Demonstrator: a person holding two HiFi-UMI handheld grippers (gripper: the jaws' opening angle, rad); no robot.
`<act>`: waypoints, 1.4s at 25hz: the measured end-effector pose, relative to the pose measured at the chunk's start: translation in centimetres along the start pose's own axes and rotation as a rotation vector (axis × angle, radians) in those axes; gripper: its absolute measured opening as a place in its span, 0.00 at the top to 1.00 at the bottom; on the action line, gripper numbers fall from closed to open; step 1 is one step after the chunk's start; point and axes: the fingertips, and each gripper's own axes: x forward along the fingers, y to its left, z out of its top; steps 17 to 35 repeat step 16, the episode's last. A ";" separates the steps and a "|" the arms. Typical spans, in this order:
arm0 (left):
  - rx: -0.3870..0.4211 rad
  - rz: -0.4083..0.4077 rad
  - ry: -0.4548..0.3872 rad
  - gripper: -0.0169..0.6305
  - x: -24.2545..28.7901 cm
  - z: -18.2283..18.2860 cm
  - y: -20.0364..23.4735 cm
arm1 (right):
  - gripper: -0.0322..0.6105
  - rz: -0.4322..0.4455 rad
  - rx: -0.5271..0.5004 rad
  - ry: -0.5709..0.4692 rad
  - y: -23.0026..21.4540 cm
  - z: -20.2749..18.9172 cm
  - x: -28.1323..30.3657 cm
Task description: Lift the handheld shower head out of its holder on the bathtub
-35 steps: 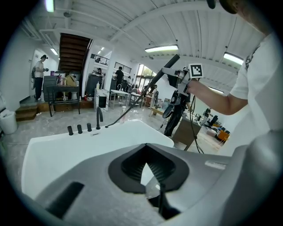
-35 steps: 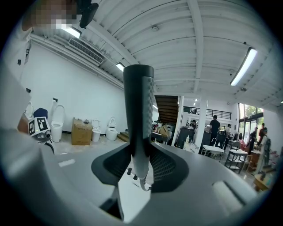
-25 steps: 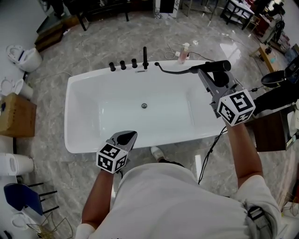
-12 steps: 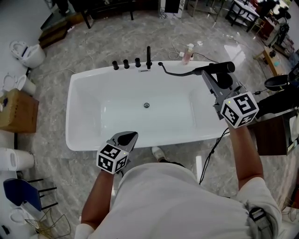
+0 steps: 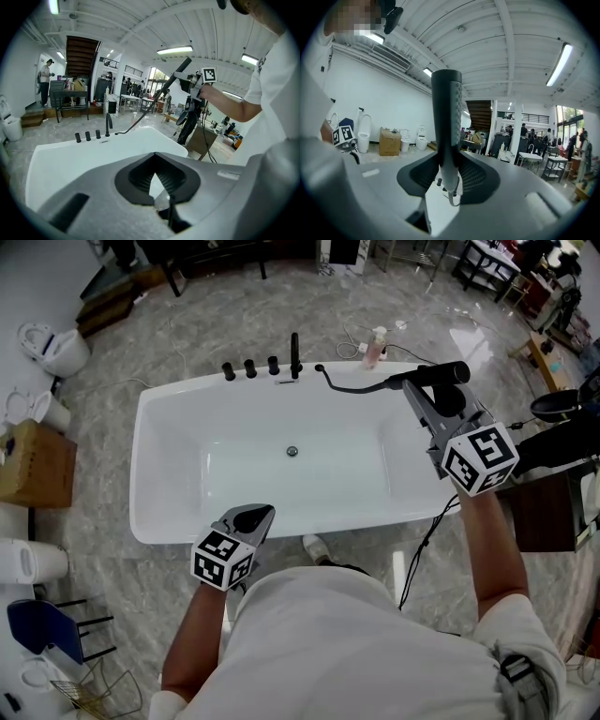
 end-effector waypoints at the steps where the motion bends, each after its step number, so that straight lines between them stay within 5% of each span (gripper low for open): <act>1: 0.000 0.001 0.000 0.96 0.0 0.0 0.0 | 0.72 0.002 -0.001 0.000 0.0 0.0 0.0; 35: -0.010 0.005 -0.002 0.96 1.5 0.0 -1.0 | 0.72 0.020 -0.016 -0.006 -1.1 0.1 -0.8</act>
